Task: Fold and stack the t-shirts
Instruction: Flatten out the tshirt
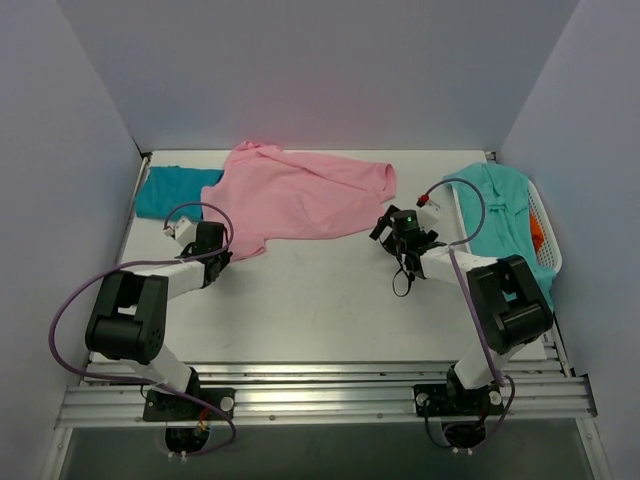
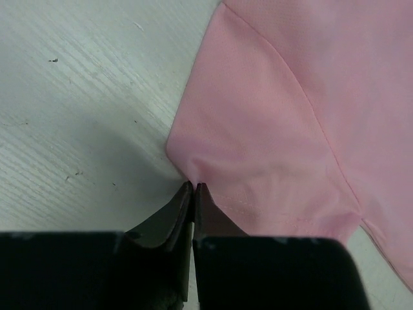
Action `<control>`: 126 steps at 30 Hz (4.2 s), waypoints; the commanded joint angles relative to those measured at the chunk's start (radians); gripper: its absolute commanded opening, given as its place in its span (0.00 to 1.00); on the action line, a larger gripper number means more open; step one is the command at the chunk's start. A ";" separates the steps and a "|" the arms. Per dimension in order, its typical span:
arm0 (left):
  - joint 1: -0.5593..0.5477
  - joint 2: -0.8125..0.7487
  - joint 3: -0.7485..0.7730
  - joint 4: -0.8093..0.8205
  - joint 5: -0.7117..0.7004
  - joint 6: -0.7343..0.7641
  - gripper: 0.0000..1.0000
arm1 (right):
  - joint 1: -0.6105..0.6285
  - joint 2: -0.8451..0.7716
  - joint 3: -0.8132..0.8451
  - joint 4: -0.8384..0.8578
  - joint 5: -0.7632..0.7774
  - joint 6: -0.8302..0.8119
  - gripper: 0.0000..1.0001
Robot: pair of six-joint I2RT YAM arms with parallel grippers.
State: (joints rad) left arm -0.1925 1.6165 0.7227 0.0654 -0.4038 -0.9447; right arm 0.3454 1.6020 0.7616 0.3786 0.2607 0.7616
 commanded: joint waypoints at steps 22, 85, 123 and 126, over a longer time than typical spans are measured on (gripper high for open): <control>0.016 -0.017 0.015 0.083 0.034 0.030 0.04 | -0.068 0.450 0.285 0.215 -0.097 -0.015 0.68; -0.306 -0.635 0.775 -0.501 0.083 0.449 0.02 | 0.052 -0.691 0.457 -0.476 0.089 -0.076 0.00; 0.041 0.575 1.389 -0.188 0.186 0.577 0.94 | -0.115 0.509 0.908 -0.193 0.351 -0.090 1.00; 0.015 0.472 1.195 -0.112 0.184 0.589 0.94 | -0.114 0.379 0.742 -0.155 0.357 -0.062 1.00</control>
State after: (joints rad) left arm -0.1387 2.2360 2.0258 -0.1394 -0.1837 -0.3786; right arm 0.2241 2.1262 1.6035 0.2287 0.5137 0.6807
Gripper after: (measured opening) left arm 0.940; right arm 0.995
